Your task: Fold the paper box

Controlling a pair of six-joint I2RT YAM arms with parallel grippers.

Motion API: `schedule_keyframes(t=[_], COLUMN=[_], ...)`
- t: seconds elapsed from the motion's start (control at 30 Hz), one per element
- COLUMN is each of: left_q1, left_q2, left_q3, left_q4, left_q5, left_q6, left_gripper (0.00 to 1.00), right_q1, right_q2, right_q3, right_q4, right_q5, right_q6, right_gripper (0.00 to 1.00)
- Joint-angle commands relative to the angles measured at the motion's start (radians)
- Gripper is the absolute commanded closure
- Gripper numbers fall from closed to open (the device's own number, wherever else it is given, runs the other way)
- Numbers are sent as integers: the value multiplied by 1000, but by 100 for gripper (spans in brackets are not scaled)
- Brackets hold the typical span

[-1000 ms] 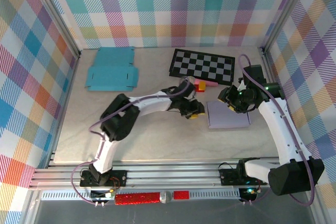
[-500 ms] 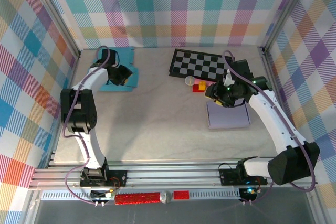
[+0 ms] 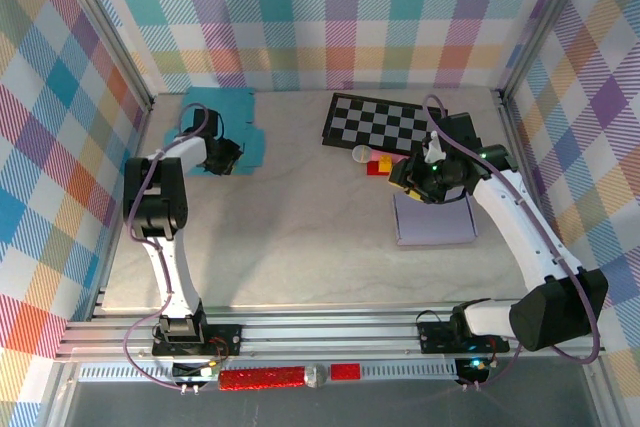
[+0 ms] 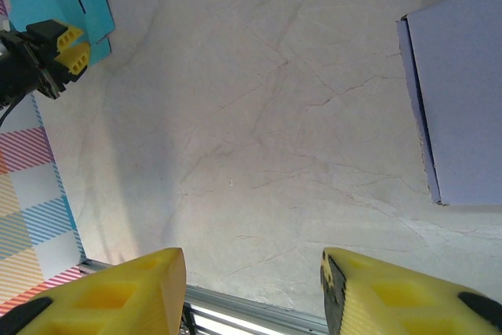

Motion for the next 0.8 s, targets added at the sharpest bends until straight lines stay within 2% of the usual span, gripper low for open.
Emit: schedule_keyframes(t=[0.0,0.13,0.3,0.53,0.63,0.77], left_q1=[-46,-127,-264,-470,-509,-512], left_q2=[-20,-88,-178,-263,-309,-404], left_q3=[-93,-208,-335,-369,-365,-336], left_q4=[99,204,321,340,322,226], left_q5=[13,-25,-143,-316,-341,-328], left_q6=[-85,-209,-400,-605,-632,-555], left_gripper=[73,75,76,75,68,63], right_q1=[4,4,3,4,4,3], right_q2=[17,31,38,35,37,36], right_q3=[6,10,-1,-37,-50,-71], right_q4=[10,14,19,33,43,57], right_q5=[-25,-34,-51,-84,-105,-124], right_q6=[-26,-31,-41,-50,-53,-46], right_gripper=[51,51,51,51,50,50])
